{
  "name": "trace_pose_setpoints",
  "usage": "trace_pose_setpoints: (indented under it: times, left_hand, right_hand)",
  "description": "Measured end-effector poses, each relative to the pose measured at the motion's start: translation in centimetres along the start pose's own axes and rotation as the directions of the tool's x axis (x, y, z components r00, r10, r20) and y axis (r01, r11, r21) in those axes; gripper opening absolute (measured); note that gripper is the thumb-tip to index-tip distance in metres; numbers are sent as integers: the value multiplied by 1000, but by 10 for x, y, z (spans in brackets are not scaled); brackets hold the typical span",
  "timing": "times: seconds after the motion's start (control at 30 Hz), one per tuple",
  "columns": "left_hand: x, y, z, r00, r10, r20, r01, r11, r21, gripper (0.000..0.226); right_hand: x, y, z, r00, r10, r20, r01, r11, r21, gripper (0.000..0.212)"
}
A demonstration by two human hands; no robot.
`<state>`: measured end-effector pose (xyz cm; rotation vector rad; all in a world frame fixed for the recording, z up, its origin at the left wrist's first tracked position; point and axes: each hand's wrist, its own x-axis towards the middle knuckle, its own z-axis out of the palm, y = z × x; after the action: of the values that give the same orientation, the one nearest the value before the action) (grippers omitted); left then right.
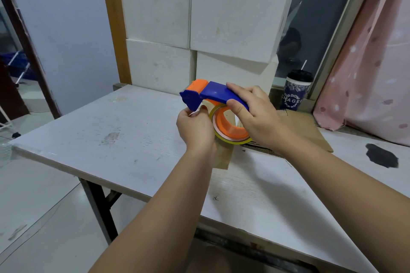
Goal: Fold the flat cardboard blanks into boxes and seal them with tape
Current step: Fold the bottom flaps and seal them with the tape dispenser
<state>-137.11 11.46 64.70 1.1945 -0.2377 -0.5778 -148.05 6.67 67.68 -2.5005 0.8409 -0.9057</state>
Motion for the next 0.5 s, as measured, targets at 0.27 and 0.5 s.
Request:
trace_pose_setpoints:
  times: [0.27, 0.5]
  left_hand:
    - [4, 6, -5, 982, -184, -42, 176, 973, -153, 39]
    - [9, 15, -20, 959, -255, 124, 274, 945, -179, 34]
  right_hand:
    - [-8, -1, 4, 999, -25, -22, 25, 1000, 1, 52]
    - [-9, 4, -9, 995, -11, 101, 4, 998, 69, 51]
